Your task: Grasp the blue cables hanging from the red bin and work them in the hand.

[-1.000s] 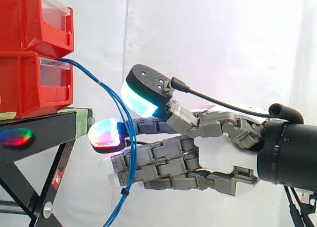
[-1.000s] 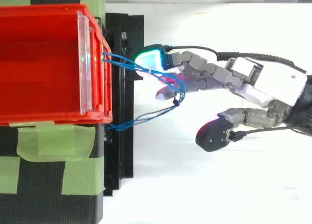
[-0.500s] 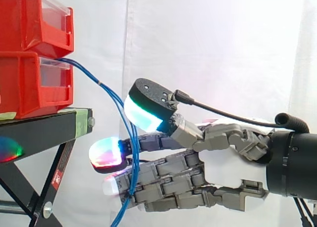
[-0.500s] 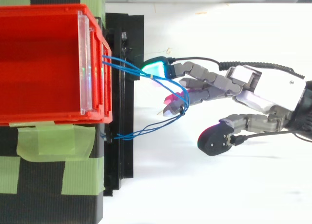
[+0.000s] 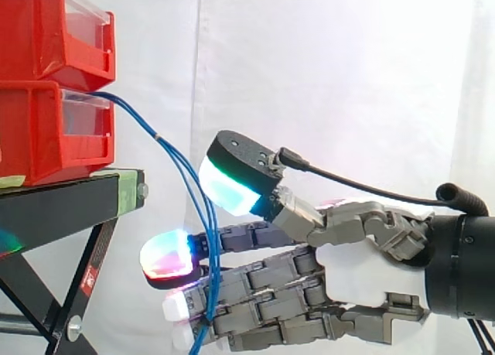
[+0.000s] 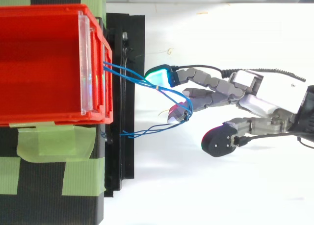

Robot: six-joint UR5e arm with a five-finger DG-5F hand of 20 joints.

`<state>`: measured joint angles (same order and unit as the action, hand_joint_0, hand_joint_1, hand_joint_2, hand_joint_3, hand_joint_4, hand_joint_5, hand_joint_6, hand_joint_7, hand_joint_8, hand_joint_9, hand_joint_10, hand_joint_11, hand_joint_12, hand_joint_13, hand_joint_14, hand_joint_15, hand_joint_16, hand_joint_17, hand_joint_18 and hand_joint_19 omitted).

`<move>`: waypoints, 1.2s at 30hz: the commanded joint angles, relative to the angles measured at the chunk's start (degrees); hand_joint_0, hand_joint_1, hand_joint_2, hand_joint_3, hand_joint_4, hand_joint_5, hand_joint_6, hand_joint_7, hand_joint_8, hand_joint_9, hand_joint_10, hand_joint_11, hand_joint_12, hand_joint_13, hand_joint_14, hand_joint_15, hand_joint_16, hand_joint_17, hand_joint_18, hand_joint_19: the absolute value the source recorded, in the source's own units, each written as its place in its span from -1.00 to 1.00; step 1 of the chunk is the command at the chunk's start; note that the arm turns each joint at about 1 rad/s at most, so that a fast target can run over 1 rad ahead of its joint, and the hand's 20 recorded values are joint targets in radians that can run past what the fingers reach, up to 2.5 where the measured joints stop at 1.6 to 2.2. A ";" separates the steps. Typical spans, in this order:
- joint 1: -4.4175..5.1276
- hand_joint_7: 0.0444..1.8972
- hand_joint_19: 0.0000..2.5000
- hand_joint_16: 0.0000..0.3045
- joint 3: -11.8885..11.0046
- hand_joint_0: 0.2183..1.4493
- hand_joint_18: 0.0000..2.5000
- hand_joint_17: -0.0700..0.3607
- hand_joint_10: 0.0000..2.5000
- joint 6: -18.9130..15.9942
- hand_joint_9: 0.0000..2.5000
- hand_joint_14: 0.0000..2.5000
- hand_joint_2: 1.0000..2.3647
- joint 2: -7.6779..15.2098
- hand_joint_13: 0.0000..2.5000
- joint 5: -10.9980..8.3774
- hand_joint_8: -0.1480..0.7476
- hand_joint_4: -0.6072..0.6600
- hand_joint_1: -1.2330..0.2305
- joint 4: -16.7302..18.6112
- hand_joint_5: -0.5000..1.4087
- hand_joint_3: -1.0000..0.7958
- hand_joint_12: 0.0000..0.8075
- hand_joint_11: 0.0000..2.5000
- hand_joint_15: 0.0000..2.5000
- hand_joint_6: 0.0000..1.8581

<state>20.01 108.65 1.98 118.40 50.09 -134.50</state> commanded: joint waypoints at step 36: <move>1.17 -0.24 -0.74 -0.74 0.07 -0.05 -0.46 -0.26 -0.94 -0.93 -0.11 -0.99 -1.00 -11.61 -0.05 -3.33 -0.01 0.32 -0.13 -17.64 -0.51 -1.00 -0.13 0.18 0.09 -0.99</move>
<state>20.86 108.66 0.95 107.95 47.43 -149.86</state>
